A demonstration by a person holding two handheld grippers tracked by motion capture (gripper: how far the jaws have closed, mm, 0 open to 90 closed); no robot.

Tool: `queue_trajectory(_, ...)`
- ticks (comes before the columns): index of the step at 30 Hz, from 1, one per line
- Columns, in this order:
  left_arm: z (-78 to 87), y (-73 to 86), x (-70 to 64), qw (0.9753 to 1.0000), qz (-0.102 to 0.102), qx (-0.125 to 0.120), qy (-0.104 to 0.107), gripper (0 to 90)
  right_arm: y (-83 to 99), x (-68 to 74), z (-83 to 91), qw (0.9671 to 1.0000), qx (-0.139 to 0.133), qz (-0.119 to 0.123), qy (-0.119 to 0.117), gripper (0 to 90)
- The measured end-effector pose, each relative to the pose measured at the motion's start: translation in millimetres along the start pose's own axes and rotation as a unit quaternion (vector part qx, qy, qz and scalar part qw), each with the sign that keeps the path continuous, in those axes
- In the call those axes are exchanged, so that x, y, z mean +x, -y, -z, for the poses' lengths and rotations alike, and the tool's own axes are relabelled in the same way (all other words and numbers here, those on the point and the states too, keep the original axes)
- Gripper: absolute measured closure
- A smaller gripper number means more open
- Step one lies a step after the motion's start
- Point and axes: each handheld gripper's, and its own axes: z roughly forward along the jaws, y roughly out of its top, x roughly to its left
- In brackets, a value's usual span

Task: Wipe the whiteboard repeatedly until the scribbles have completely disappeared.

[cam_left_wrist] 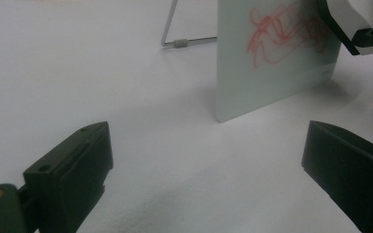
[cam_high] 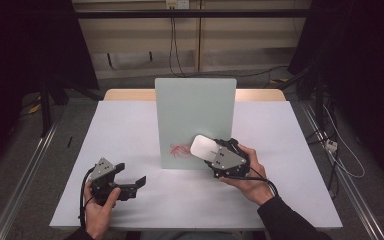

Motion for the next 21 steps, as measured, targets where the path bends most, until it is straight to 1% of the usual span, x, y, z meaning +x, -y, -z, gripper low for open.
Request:
queue_trajectory(3,-0.2,-0.1,-0.3,1.0000,-0.002,0.001,0.001,4.2,-0.4,1.0,-0.4,1.0000,0.002,-0.001,0.003,31.5)
queue_trajectory(7,-0.2,0.1,0.0,1.0000,-0.001,0.001,0.001,4.2,-0.9,3.5,-2.5,1.0000,0.003,-0.001,-0.001,31.5)
queue_trajectory(10,-0.8,0.0,0.0,1.0000,0.001,0.000,0.000,4.2,-2.0,10.2,-7.5,0.9999,0.006,0.000,-0.014,31.5)
queue_trajectory(11,-0.9,-0.1,-0.1,1.0000,0.000,0.001,0.001,4.2,-2.0,10.2,-7.5,0.9999,0.006,0.000,-0.014,31.5)
queue_trajectory(13,-0.7,-0.1,-0.2,1.0000,-0.001,0.001,0.003,4.2,-2.8,13.1,-10.2,0.9997,0.008,0.001,-0.022,31.5)
queue_trajectory(16,0.0,0.0,0.4,1.0000,0.001,0.000,0.001,4.2,-3.4,19.3,-14.6,0.9993,0.012,-0.002,-0.034,31.5)
queue_trajectory(21,-0.1,-0.1,0.1,1.0000,0.000,0.001,-0.001,4.2,-3.7,22.8,-17.7,0.9989,0.012,-0.005,-0.044,31.5)
